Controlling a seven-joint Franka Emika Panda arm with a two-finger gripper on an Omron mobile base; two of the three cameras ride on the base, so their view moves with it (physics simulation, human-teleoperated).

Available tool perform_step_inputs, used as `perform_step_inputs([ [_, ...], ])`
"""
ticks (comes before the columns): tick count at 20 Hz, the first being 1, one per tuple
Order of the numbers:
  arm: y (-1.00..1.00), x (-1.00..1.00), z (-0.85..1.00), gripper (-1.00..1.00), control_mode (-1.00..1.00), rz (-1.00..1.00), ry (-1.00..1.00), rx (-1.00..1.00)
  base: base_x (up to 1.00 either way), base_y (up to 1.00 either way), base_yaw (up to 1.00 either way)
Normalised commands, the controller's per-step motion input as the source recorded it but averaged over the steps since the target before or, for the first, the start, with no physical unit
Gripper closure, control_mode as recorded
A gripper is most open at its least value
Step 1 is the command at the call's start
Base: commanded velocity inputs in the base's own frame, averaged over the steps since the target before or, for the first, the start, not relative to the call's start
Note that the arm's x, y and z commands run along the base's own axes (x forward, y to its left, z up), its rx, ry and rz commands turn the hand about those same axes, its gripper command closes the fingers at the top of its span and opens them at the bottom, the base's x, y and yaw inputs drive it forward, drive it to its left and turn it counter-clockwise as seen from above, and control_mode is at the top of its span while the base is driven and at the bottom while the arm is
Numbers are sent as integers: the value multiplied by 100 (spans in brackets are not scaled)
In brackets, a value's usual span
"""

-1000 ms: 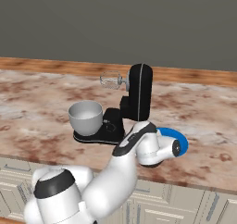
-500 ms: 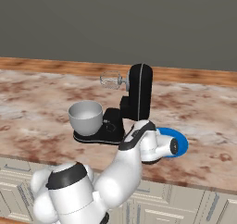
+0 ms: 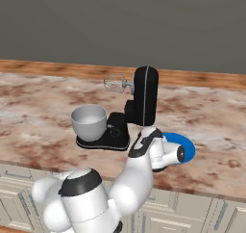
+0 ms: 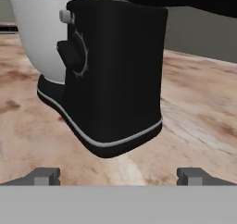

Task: Add butter and sugar cubes to the stand mixer bowl and then turn on the stand mixer to begin making frosting.

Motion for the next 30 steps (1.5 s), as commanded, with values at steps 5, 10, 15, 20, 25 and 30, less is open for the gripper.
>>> perform_step_inputs([
  [5, -7, 20, -11, -100, -100, 0, 0, 0, 0, 0, 0],
  [10, -11, 17, -22, -100, -100, 0, 0, -1, 0, 0, 0],
  [15, -13, 19, -19, -100, -100, 0, 0, 0, 0, 0, 0],
  [20, -7, 26, -12, -100, -100, 0, 0, 0, 0, 0, 0],
  [25, -2, 21, -17, -100, -100, 0, 0, -1, 0, 0, 0],
  [30, -8, 1, -17, -100, -100, 0, 0, -2, 0, 0, 0],
])
